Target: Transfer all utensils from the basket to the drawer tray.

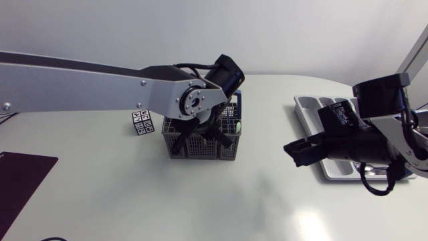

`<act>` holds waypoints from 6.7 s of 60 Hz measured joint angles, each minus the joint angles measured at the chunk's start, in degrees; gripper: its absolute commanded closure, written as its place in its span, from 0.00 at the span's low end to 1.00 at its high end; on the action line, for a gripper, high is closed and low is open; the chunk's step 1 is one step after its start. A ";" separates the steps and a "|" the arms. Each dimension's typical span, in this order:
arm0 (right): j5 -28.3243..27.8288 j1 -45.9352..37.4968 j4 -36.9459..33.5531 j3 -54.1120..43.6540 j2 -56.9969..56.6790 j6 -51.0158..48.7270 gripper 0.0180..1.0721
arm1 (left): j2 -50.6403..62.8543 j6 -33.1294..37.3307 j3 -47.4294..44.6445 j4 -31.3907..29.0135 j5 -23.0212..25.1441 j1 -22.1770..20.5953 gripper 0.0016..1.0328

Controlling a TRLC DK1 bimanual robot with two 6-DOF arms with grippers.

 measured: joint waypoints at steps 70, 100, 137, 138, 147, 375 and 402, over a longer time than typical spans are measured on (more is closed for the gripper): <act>1.73 4.13 0.85 -0.44 -0.92 -1.51 0.09 | -10.86 5.09 2.45 -8.26 -6.71 -4.55 0.96; 1.22 9.49 -1.81 -0.24 -9.53 -4.76 0.09 | -21.46 4.68 0.85 -7.30 5.90 -4.76 0.96; -0.15 24.41 -2.62 4.39 -7.93 -5.11 0.26 | -11.85 -6.51 6.84 -17.33 44.37 1.38 0.96; -0.24 24.57 -2.51 4.68 -7.39 -5.11 0.27 | -11.65 -6.51 7.04 -17.59 44.89 1.51 0.96; -0.24 25.86 -1.70 6.54 -3.65 -5.11 0.33 | -10.58 -7.37 8.39 -18.38 48.39 2.60 0.96; -15.93 -53.44 -15.80 17.97 25.99 -101.04 0.33 | -0.83 -6.64 1.92 5.75 31.26 2.54 0.42; -21.97 -43.04 -16.90 6.36 10.05 -88.02 0.33 | 0.00 -6.21 1.64 7.87 27.17 0.98 0.83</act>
